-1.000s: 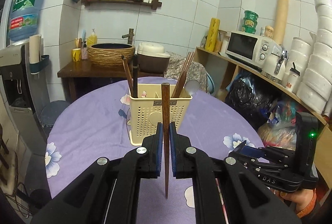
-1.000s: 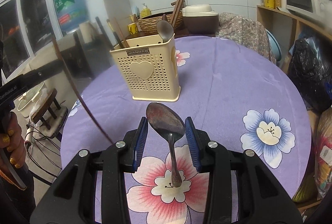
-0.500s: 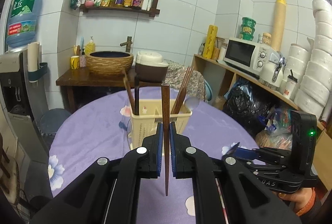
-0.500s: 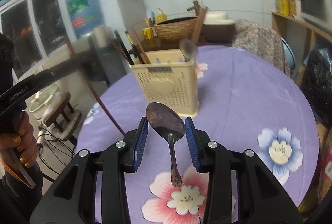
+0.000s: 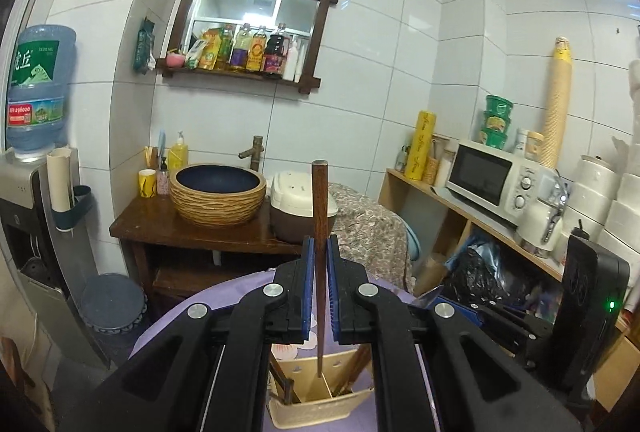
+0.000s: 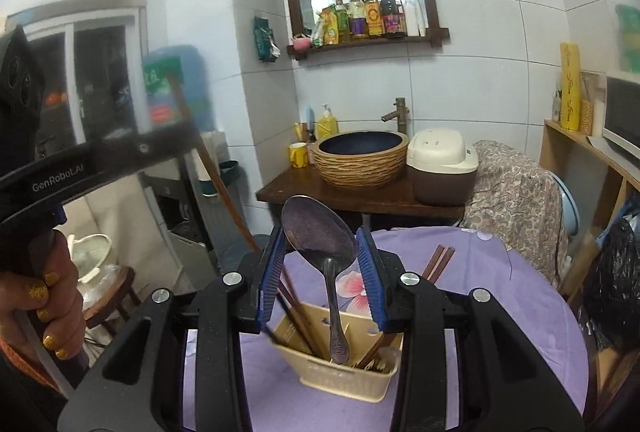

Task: Organize utensils
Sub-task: 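Carry the wooden chopstick and metal spoon with both tools into the beige holder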

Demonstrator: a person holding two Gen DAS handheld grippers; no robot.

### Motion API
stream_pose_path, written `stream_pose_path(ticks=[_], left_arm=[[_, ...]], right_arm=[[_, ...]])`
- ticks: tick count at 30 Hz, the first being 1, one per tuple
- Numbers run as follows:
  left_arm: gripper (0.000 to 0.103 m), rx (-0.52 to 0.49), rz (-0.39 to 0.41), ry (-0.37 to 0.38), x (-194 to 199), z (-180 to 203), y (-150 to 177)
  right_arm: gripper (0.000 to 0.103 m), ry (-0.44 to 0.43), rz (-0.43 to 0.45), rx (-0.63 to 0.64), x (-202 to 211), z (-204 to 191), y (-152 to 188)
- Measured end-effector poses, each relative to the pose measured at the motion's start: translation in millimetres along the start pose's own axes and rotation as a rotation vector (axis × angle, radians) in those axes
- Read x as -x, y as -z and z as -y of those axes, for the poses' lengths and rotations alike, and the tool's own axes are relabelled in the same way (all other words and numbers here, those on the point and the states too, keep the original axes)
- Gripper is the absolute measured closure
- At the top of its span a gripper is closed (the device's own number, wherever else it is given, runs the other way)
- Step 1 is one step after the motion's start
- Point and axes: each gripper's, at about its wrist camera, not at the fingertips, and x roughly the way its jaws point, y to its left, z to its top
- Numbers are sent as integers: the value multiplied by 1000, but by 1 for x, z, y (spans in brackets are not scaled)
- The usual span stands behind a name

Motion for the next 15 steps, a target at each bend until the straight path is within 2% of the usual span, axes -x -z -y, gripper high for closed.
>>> stream_pose_path(ticks=[5,7,15], left_arm=[[95,-50,-33,-36,-30,-8,29],[95,-47,-78,-27,-40,-13,46],[95,-115,-168,-8,-52,-20,80]], right_arm=[[65,42,-53,8,-42,9,25],[65,48,-92,18,-55,10,37],[66,123,-161,160,-72,6,67]])
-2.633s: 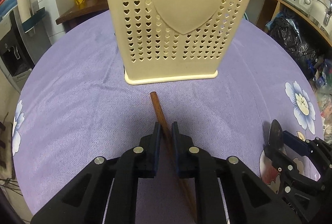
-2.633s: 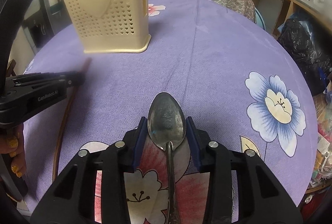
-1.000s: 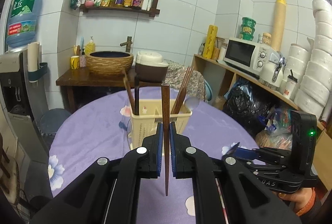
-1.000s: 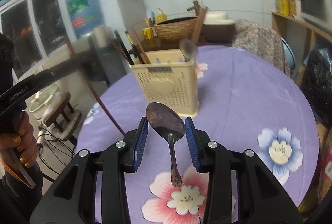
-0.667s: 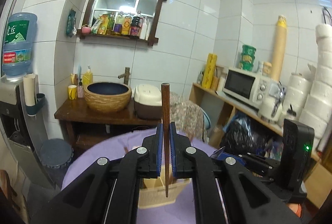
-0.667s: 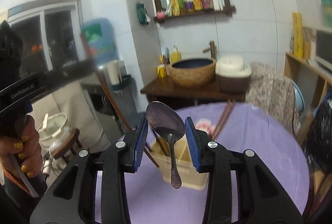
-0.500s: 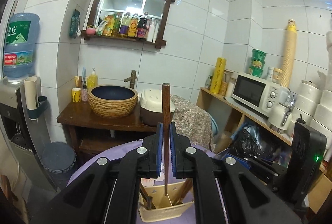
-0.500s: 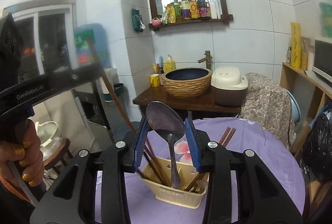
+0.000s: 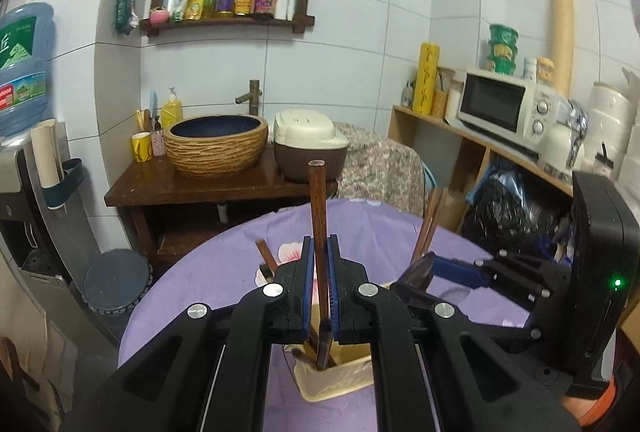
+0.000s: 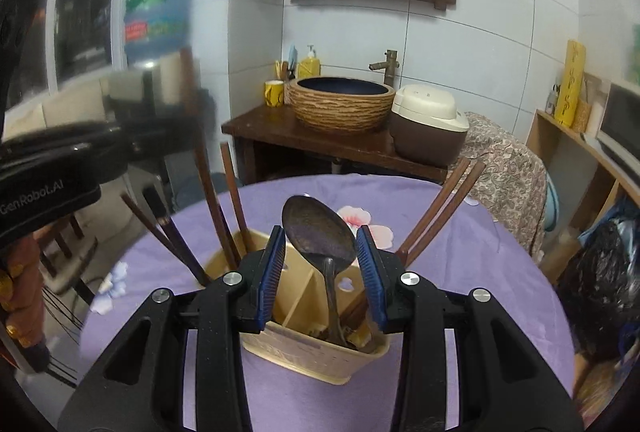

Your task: Organize utensils

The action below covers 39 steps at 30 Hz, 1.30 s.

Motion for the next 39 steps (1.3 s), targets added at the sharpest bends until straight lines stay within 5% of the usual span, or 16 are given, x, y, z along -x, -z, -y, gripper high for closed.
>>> stream_pose_path(ticks=[5,13,15,17,20,22,27,32,39], left_arm=[[95,-55,-44,0,-5,3,6],[95,-65,-28,-7,4,3,5],[94,-52,-13,-2,10,3,3],[84,-31,14,3,20,0,3],[59,-28,65,-18,37,-1,7],[54,-41,89,-42,49,1,12],[6,-76,221,-137,97,10,59],[5,-98,265,-201,136,20,139],[5,49,243,-236,186,31,214]], right_arm=[[66,23,-56,17,-8,5,9],[63,14,-13,-5,6,7,15],[51,20,16,0,16,7,16],[34,27,47,-10,27,6,19],[25,30,84,-26,47,8,26],[12,70,114,-24,61,8,33],[6,143,175,-14,103,0,72],[6,170,180,-11,137,-22,142],[6,123,119,-172,183,-54,243]])
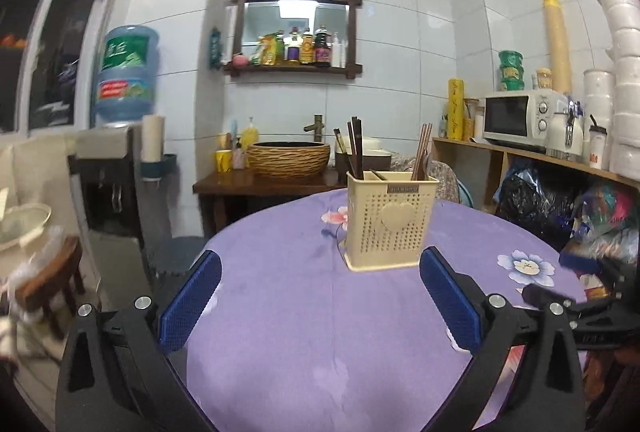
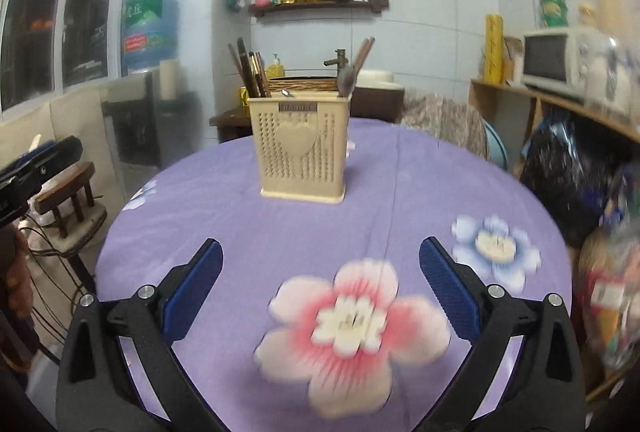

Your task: Organize utensils

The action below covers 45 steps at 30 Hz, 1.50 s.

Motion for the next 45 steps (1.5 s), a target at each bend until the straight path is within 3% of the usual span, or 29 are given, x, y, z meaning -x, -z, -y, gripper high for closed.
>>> stream_pose_path(ticks=[4,9,15,45], left_arm=[[5,2,-17,-4,30,13,15],[5,29,-40,-6,52,22,24],[5,18,19,-17,68,24,24],[5,25,13,-10,73,21,28]], right_arm=[[6,11,13,-39,35,-12,26],[6,60,101,-3,78,-29,33],[6,46,185,19,106,-37,32],[6,28,174,8,107,-42,27]])
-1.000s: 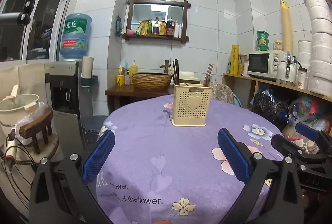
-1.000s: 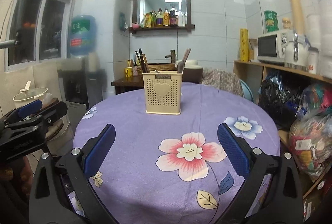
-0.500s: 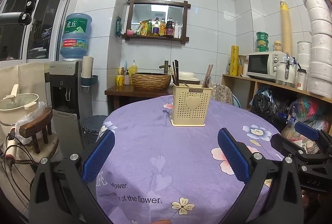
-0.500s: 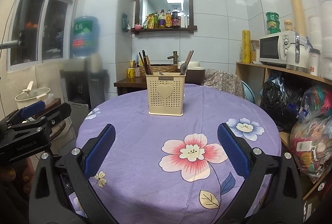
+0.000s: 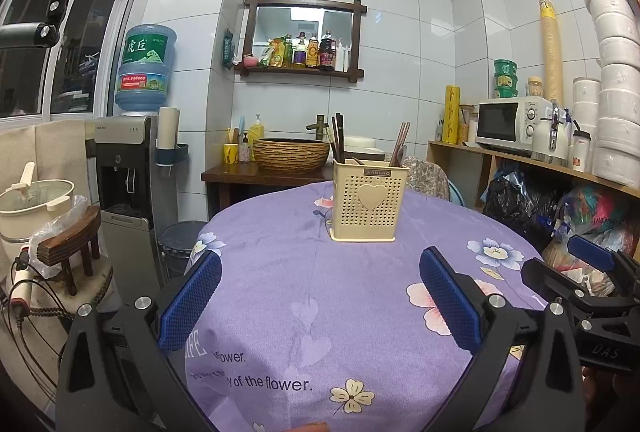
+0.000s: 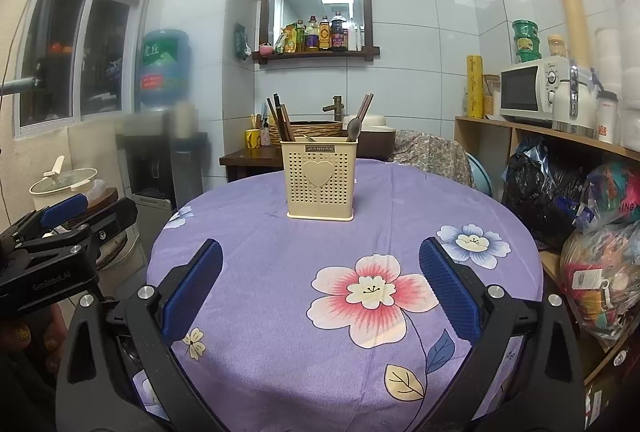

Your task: Organize utensils

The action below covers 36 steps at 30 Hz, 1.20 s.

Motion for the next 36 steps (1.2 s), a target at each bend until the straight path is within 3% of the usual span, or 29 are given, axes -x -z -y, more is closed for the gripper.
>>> stream_pose_path(ticks=[36], left_arm=[[5,-1,-7,-11,0,-4,4]], right_arm=[[6,-5,-19,-6,-2,0,4]])
